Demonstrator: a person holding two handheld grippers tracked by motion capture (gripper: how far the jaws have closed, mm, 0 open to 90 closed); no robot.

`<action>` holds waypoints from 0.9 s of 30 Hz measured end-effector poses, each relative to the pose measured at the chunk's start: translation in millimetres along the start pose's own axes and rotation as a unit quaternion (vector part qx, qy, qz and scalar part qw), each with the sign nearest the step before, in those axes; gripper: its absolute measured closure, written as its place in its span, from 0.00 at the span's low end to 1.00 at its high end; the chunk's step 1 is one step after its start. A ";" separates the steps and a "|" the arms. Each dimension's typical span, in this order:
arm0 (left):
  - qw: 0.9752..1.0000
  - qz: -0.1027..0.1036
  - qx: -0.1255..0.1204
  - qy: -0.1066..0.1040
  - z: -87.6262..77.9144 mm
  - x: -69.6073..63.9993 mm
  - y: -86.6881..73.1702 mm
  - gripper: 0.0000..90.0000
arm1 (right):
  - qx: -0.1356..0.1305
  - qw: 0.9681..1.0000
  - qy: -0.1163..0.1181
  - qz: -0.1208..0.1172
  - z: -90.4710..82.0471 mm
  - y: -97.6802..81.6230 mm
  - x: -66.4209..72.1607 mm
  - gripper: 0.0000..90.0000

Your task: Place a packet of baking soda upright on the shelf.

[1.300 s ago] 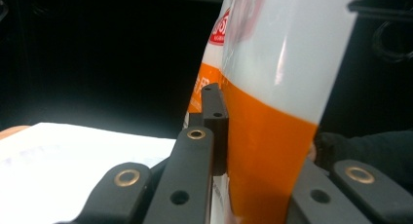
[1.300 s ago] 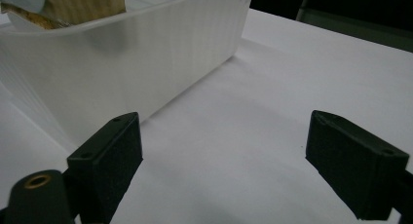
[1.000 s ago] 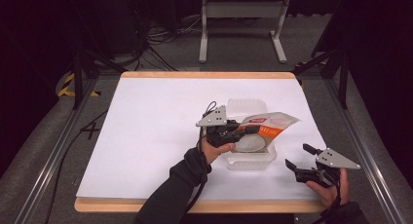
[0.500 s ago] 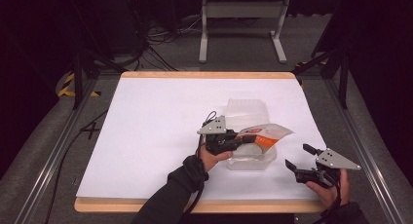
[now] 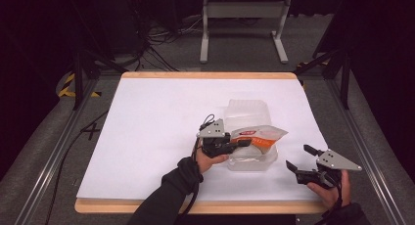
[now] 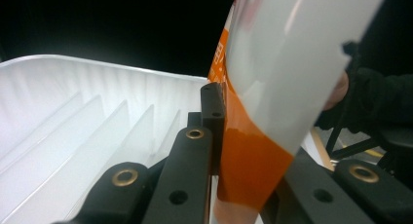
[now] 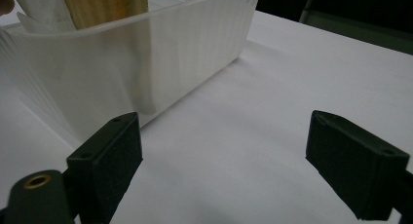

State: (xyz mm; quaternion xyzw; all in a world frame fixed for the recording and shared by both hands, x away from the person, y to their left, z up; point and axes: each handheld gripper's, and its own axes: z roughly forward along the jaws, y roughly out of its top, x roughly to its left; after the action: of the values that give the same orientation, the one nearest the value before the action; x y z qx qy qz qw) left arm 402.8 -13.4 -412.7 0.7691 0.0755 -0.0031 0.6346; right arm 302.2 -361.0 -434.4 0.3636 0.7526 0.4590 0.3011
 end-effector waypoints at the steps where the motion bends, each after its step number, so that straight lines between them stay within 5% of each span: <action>1: 1.000 0.000 0.003 0.002 -0.3 -0.4 0.5 0.98 | 0.000 1.000 0.000 0.000 0.1 0.0 0.0 0.15; 27: 0.995 0.066 0.044 0.059 -18.5 -13.2 19.1 0.87 | 0.006 1.000 0.003 -0.005 0.6 -0.6 2.3 0.15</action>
State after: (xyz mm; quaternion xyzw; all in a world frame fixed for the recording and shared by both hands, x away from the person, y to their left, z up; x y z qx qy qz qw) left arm 390.3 -0.2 -389.2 0.7986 0.0616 0.0814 0.5932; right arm 301.3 -359.0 -435.4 0.3598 0.7581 0.4545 0.2990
